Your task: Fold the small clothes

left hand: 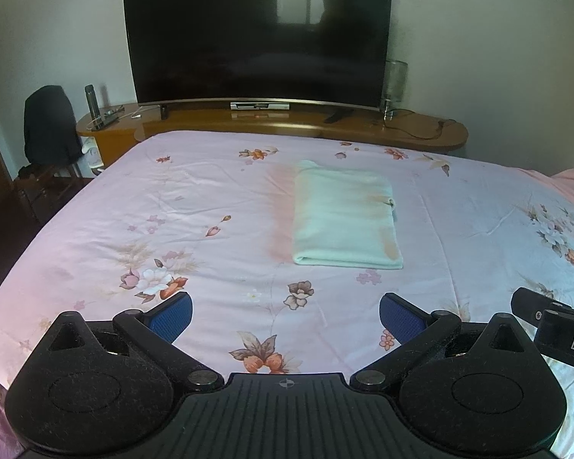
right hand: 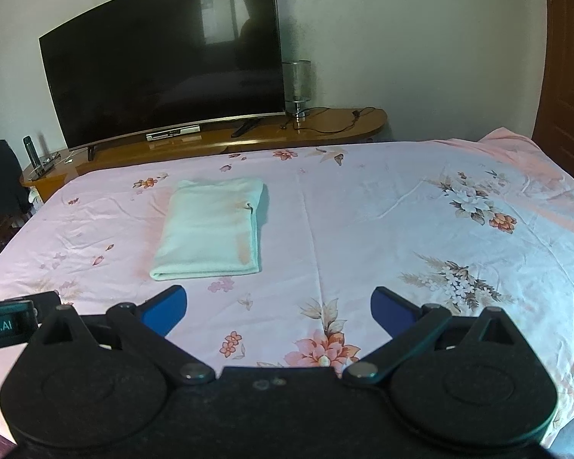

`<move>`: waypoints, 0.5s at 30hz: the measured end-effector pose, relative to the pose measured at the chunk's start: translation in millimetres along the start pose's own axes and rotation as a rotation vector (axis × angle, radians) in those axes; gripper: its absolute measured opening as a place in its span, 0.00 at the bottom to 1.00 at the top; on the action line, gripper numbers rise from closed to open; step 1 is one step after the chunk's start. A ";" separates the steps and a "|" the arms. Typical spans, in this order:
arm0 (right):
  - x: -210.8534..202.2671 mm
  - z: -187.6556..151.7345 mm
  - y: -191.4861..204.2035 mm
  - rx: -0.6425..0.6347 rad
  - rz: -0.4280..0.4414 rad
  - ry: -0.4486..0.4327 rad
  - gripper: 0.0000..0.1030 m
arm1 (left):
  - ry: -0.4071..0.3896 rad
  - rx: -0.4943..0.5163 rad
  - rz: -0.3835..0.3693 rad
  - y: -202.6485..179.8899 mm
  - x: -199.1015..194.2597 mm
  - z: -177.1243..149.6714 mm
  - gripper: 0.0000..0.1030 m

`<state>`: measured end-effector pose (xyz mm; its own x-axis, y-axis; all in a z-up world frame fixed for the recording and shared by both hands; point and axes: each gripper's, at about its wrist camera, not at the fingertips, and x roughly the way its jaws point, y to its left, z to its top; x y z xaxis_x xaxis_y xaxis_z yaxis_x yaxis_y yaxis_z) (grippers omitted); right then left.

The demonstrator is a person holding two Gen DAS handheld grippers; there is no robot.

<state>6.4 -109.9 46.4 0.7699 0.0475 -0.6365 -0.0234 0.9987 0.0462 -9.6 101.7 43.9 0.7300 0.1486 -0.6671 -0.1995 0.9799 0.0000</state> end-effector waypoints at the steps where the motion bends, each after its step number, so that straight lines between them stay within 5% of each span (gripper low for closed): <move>1: 0.2 0.2 0.5 0.000 0.001 0.001 0.99 | 0.001 0.000 0.001 -0.2 0.0 -0.1 1.00; 11: 3.6 3.0 2.5 0.000 0.007 0.009 0.99 | 0.005 0.010 -0.004 -0.4 5.5 0.7 1.00; 15: 4.9 3.1 3.3 -0.003 0.009 0.013 0.99 | -0.057 0.013 -0.014 -1.4 3.7 -0.4 1.00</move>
<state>12.1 -106.4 45.8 0.7613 0.0568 -0.6459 -0.0322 0.9982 0.0499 -6.9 100.8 41.2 0.7690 0.1416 -0.6234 -0.1806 0.9836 0.0006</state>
